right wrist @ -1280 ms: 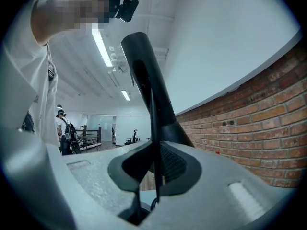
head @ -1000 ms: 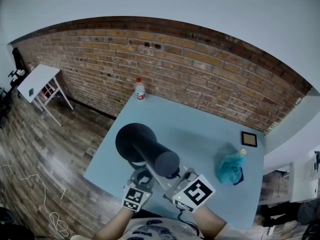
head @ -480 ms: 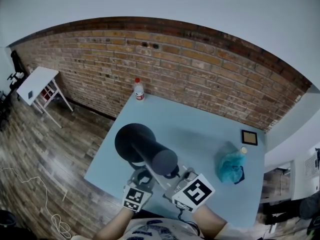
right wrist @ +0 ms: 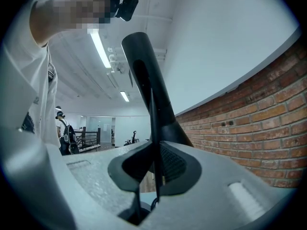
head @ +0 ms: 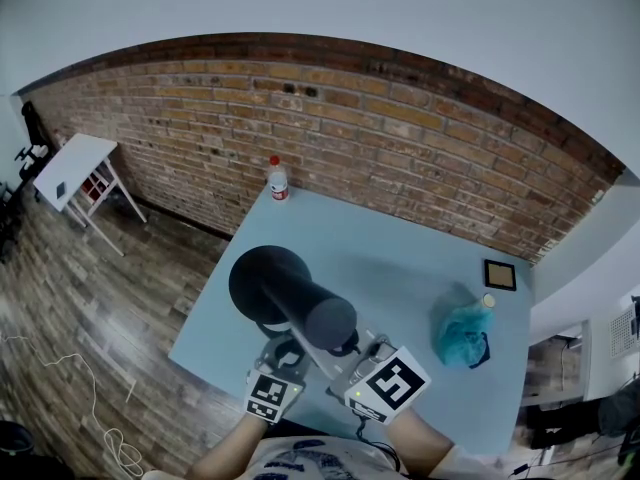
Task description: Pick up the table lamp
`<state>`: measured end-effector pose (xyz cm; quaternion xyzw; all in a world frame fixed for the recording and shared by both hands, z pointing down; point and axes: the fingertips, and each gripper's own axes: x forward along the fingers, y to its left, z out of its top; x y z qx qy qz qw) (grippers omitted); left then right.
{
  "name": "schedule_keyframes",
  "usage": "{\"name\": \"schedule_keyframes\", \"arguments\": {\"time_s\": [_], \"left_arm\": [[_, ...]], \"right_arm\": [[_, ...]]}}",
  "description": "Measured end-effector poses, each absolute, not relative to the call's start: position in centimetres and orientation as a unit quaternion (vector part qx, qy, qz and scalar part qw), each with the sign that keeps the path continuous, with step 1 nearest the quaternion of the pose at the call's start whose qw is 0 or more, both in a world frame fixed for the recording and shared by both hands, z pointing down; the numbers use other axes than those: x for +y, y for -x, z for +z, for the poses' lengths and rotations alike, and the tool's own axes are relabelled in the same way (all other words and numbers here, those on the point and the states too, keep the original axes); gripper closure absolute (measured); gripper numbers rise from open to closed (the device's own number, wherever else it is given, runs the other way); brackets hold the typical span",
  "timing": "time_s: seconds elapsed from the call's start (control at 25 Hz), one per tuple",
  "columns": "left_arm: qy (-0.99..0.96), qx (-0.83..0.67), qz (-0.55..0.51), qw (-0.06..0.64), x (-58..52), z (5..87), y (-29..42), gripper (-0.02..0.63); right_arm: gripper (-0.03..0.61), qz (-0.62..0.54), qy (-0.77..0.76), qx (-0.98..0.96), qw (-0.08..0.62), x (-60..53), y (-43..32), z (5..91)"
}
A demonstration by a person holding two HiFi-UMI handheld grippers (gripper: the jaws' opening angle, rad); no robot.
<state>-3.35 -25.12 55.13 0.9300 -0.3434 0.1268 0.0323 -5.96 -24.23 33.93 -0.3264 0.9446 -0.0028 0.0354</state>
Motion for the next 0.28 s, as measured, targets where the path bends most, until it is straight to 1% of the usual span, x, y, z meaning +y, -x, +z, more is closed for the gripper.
{"name": "schedule_keyframes", "arguments": {"time_s": [0.28], "left_arm": [[-0.929,-0.343,0.131,0.037,-25.18,55.31,3.15,0.554]], "right_arm": [[0.541,-0.01,0.326,0.944,0.042,-24.5,5.51,34.0]]}}
